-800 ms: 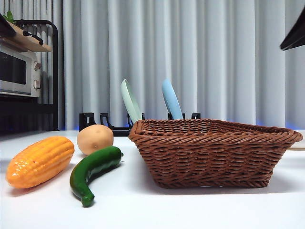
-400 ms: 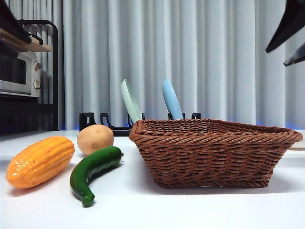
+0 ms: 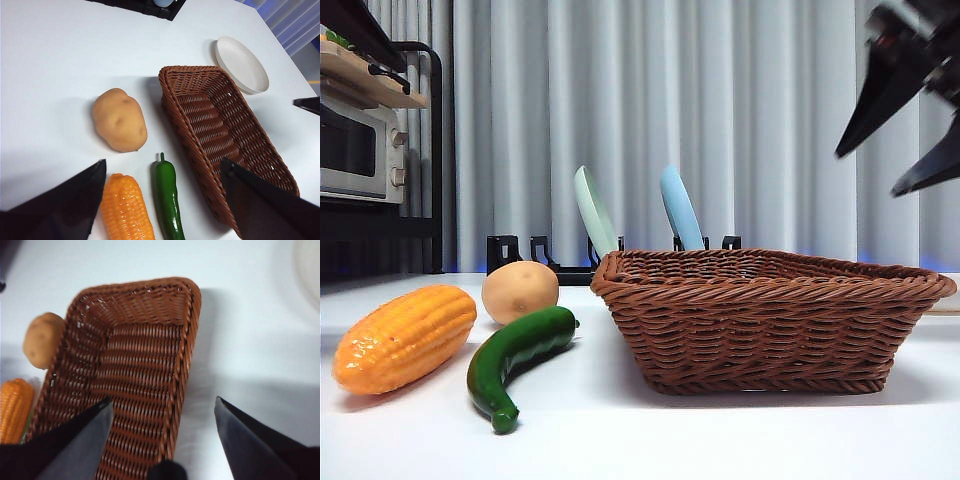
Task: Pick up the basket,pick up the corn from the table,pick up the potato from the table,pick up the cucumber from the table,put all items into the basket
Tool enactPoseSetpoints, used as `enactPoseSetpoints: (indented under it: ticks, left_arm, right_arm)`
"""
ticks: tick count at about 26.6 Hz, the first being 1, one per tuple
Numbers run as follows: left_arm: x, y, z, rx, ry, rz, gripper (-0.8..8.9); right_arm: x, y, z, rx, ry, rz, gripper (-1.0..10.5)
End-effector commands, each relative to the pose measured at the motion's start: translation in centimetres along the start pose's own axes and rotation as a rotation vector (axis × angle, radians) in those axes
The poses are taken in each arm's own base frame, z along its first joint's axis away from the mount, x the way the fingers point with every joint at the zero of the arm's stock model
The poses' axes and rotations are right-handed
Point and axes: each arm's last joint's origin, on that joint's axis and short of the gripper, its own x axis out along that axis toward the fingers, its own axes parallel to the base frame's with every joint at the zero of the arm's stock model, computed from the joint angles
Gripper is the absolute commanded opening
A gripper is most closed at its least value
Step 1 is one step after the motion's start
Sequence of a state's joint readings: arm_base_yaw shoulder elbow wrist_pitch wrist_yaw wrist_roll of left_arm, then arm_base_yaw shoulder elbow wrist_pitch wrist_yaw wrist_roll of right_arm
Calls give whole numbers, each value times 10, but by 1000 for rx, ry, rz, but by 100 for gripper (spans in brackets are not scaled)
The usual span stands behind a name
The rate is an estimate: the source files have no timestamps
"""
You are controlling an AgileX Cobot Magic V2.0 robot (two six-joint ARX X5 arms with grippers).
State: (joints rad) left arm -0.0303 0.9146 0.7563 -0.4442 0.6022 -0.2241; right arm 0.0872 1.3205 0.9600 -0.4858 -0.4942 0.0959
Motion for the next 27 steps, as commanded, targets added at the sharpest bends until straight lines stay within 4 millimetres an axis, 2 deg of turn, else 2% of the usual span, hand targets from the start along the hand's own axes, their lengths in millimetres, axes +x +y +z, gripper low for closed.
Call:
enactPoseSetpoints:
  ticks: [1, 6, 11, 13, 15, 18, 22, 27]
  left_arm:
    - [1, -1, 0, 19, -1, -7, 382]
    - [1, -1, 0, 18, 0, -7, 381]
    - [1, 0, 0, 19, 0, -6, 382]
    - [1, 0, 0, 19, -1, -4, 382]
    - [1, 0, 0, 19, -1, -4, 377]
    - [1, 0, 0, 19, -1, -3, 377]
    - [7, 4, 0, 0, 23, 2, 377]
    - [28, 9, 7, -22, 52, 3, 386]
  right_arm:
    - [18, -4, 6, -9, 45, -1, 342]
    - [48, -11, 8, 5, 130, 9, 342]
    - [74, -12, -3, 6, 234, 22, 336]
    - [83, -11, -7, 5, 269, 28, 284]
    - [91, -9, -11, -3, 299, 26, 171]
    - [93, -9, -12, -25, 298, -61, -20]
    - [90, -15, -10, 8, 289, -76, -16]
    - [86, -18, -8, 35, 272, -84, -16]
